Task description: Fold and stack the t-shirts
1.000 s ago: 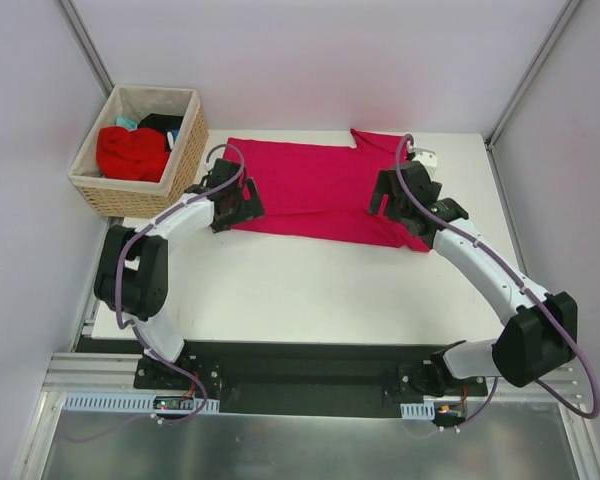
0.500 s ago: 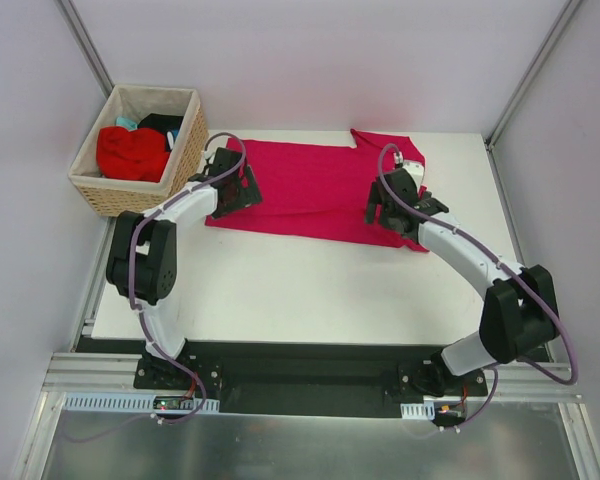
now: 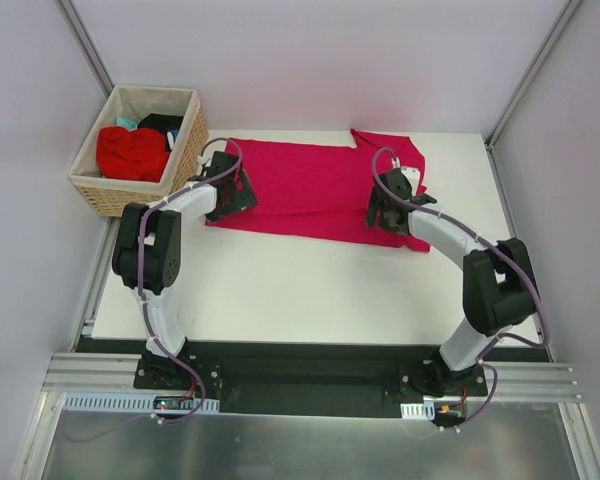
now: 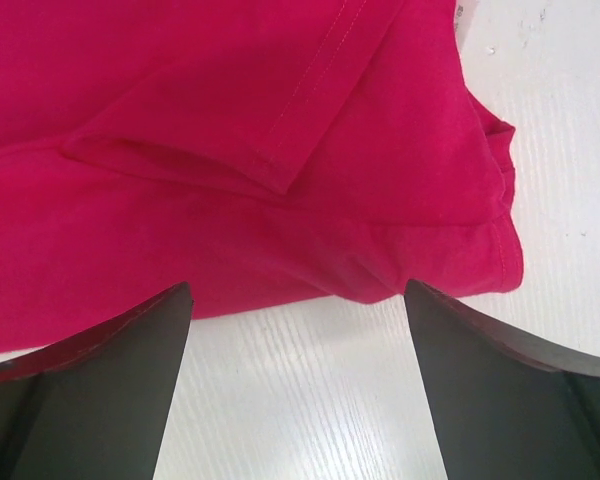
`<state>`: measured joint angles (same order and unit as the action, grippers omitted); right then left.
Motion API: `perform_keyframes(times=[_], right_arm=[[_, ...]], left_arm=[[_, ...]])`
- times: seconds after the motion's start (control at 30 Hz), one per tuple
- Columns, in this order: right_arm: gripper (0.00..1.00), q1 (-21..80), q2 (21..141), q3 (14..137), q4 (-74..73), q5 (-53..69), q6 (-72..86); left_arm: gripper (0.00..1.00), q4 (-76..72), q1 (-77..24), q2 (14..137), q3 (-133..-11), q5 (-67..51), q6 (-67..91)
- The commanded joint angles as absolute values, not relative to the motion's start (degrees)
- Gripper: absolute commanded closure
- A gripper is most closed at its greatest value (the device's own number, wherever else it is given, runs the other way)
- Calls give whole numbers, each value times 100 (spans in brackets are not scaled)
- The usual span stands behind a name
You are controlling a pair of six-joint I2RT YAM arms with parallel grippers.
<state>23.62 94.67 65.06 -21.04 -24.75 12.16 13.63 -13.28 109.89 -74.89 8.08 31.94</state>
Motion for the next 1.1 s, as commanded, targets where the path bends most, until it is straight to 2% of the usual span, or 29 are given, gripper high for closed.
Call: perform_keyframes(times=[0.0,0.57,1.07], right_arm=[[9,2224,9807,6820,-1837,-2426,1213],[9,2048,10714,6768,-1714,-2083,1529],[9,2215,9722,5670,-2091,-2056,1977]], left_arm=[[1,1125,-1239,11074,-7611,896,3173],[1,853,-1195,10995,-7111,1037,3489],[1,844,-1424,9810,-5267,1362,4192]])
